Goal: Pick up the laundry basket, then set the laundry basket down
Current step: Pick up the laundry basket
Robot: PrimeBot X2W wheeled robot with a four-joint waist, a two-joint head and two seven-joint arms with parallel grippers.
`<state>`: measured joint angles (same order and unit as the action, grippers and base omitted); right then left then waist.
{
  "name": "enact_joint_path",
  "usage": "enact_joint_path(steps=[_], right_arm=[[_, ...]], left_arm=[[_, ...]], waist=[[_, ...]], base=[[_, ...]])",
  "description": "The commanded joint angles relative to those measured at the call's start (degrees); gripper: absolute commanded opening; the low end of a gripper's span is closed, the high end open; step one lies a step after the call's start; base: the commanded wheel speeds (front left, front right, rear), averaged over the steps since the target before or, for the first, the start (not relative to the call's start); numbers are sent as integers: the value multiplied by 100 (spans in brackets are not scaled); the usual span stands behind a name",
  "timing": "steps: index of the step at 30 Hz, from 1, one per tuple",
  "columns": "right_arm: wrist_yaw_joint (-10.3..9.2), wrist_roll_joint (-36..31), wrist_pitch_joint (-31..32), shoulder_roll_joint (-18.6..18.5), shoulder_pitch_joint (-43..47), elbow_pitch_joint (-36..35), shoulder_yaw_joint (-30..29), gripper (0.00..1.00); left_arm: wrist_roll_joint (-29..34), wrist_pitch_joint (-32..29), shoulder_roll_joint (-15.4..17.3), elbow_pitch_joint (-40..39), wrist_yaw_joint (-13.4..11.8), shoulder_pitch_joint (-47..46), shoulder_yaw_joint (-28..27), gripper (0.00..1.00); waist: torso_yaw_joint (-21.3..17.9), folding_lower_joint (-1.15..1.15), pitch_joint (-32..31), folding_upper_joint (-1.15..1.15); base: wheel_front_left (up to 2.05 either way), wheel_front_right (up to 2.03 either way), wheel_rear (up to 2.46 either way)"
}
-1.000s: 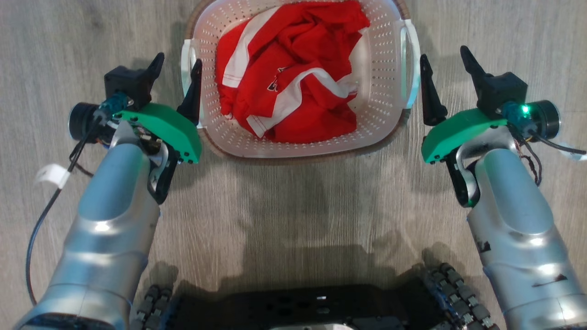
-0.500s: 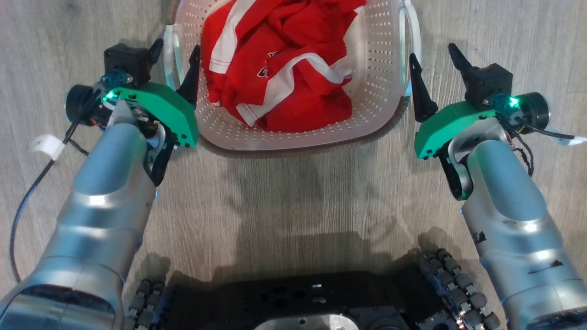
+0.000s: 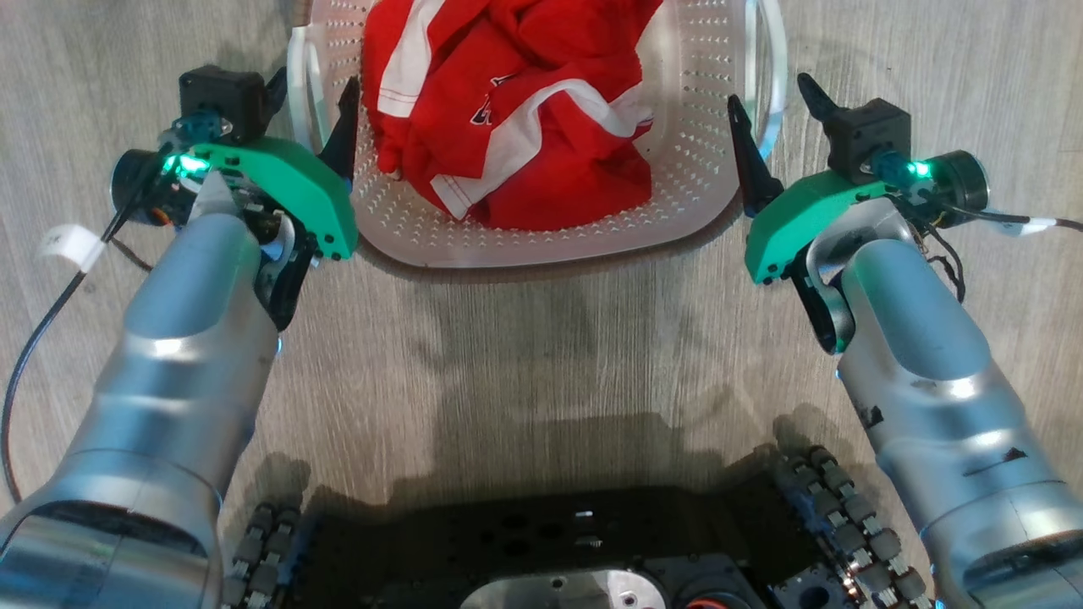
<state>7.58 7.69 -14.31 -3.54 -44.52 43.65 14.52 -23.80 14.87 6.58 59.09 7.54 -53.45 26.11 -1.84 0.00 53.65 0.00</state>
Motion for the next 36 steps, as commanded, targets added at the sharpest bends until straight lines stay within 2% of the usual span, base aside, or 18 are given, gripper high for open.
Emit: enact_joint_path(steps=[1, 3, 4, 5, 20, 26, 36], right_arm=[[-9, 59, -69, 67, 174, -46, 112, 100], [-9, 72, -69, 67, 125, 25, 134, 100], [-9, 88, -69, 67, 106, 76, 146, 56], [-9, 120, -69, 67, 89, 151, 170, 0], [-9, 459, -69, 67, -123, 698, 466, 0], [-9, 610, -69, 67, -176, 1034, 604, 0], [-9, 1164, 167, 67, -372, 1741, 1125, 0]], left_arm=[[-26, 13, 193, -7, -6, 43, -56, 100], [-52, 13, 178, 35, -6, 25, -37, 100], [-87, 13, 162, 81, -6, 18, -42, 30], [-126, 13, 136, 154, -6, 11, -21, 0], [-476, 13, 66, 374, -6, -143, 216, 0], [-756, 11, -17, 652, -6, -176, 444, 0], [-1572, -562, -19, 805, -6, -147, 914, 0]], waist=[[12, 0, 8, 0], [26, 0, 17, 0], [35, 0, 19, 0], [42, 0, 18, 0], [80, 0, -98, 0], [107, 0, -373, 0], [101, 0, -1102, 0]], base=[[0, 0, 0], [0, 0, 0], [0, 0, 0], [0, 0, 0], [0, 0, 0], [0, 0, 0], [0, 0, 0]])
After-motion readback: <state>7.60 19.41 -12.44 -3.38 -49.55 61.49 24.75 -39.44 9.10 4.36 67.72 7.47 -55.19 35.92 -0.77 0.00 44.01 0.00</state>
